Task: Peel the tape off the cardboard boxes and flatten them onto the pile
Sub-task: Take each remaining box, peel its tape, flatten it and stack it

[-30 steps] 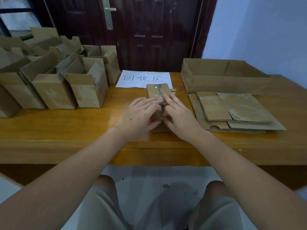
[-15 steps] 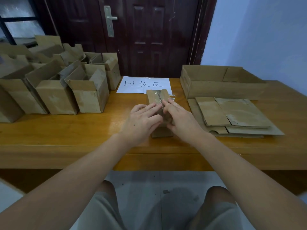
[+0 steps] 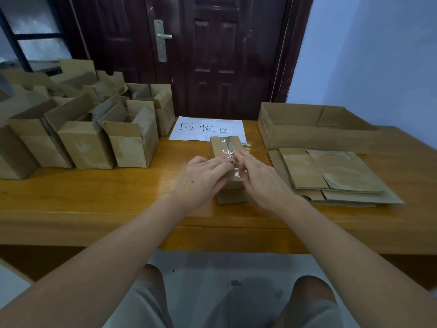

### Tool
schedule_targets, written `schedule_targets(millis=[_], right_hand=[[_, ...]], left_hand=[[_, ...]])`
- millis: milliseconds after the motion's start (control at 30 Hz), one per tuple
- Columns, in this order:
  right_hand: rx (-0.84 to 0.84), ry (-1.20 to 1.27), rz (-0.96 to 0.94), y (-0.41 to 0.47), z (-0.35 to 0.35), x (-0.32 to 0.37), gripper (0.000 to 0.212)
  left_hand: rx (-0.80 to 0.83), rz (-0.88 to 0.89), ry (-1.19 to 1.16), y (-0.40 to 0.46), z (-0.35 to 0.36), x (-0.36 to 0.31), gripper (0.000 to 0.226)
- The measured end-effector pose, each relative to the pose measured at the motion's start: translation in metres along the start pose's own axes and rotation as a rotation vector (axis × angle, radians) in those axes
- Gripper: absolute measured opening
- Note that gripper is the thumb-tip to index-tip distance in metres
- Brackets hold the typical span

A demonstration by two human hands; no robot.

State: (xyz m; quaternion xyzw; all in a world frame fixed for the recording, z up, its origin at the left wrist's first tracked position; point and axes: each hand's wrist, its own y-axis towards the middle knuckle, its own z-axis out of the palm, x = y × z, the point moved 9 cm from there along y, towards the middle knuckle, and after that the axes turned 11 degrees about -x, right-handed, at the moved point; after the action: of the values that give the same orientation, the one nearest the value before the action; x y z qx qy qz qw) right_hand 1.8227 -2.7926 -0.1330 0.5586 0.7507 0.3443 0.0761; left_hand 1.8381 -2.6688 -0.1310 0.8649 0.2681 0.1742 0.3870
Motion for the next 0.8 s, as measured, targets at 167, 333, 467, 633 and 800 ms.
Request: schedule_targets(millis=[167, 333, 467, 633, 800], right_hand=[[0.009, 0.001, 0.010, -0.001, -0.004, 0.000, 0.047], [-0.052, 0.006, -0.046, 0.004, -0.016, 0.005, 0.033], [-0.021, -0.018, -0.055, 0.005, -0.015, 0.007, 0.032], [-0.026, 0.002, -0.110, 0.002, -0.015, 0.009, 0.031], [-0.027, 0.022, -0.066, 0.000, -0.014, 0.006, 0.034]], left_hand=[[-0.144, -0.032, 0.027, 0.011, -0.014, -0.004, 0.030], [-0.105, -0.031, 0.008, 0.013, -0.014, -0.003, 0.039], [-0.034, -0.098, 0.006, 0.014, -0.006, 0.008, 0.031], [-0.033, -0.034, -0.013, 0.017, -0.007, 0.006, 0.030], [-0.059, -0.026, -0.046, 0.016, -0.009, 0.006, 0.034]])
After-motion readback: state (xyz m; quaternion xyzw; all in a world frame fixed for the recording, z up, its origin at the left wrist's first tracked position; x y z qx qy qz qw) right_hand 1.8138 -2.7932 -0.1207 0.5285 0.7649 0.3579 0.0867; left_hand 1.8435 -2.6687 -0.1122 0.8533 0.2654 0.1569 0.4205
